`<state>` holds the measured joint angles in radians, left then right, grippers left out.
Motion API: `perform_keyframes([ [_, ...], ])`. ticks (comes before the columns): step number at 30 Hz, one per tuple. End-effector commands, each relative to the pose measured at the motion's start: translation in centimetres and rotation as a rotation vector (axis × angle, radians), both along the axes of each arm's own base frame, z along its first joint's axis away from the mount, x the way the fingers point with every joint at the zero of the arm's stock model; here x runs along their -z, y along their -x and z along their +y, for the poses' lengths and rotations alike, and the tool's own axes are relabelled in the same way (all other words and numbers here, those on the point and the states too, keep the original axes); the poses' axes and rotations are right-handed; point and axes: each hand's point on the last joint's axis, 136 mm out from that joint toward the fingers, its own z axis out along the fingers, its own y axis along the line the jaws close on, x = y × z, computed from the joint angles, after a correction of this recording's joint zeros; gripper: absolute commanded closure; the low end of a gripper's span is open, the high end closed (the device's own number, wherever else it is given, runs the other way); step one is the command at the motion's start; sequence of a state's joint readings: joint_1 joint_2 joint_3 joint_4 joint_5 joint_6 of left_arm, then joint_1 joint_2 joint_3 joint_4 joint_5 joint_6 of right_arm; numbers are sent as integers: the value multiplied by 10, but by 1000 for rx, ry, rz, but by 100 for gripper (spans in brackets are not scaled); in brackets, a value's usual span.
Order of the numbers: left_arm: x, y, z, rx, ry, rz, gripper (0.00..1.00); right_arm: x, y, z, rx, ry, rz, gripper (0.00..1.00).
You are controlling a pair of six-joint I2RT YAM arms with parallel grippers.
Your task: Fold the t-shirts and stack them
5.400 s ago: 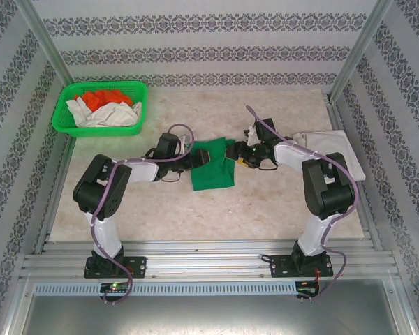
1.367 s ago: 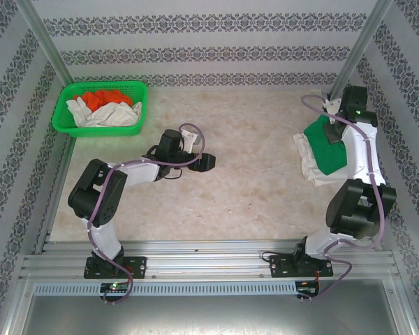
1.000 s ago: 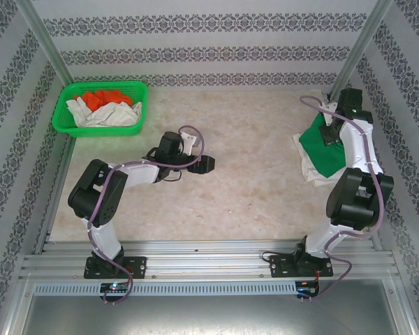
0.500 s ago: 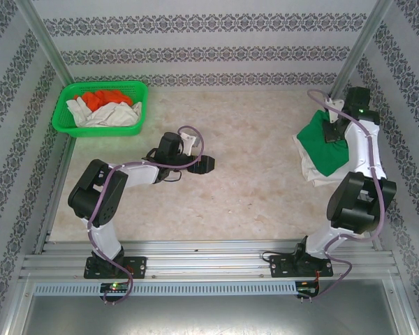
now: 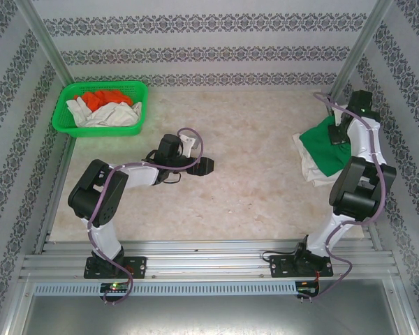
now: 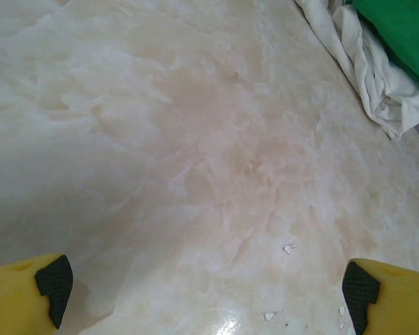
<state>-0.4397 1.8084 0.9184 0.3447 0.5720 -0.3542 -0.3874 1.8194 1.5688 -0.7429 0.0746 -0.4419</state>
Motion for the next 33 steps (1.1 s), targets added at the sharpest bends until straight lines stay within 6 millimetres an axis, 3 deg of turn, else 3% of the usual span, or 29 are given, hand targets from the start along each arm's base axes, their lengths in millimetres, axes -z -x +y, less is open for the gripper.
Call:
perform_keyframes([
  [1,-19,-2,-8,4,36,-45,0,-11,-4,-11,22,36,-15,49],
  [3,-20,-4,-10,6,38,-44,0,-19,-3,-11,28,52,-39,28],
  [4,-20,-4,-11,9,38,-44,0,-24,-3,-13,33,68,-58,24],
  [11,-24,-10,-16,13,49,-47,0,-45,9,2,2,96,-144,16],
  [16,-24,-15,-21,20,66,-41,0,-24,15,56,-168,-12,-102,16],
  [19,-25,-16,-26,35,78,-36,0,-5,18,72,-204,-17,-38,17],
  [25,-25,-15,-26,43,76,-40,0,22,26,63,-163,37,97,22],
  [33,-14,-5,-18,12,87,-30,0,32,30,41,-129,137,203,37],
])
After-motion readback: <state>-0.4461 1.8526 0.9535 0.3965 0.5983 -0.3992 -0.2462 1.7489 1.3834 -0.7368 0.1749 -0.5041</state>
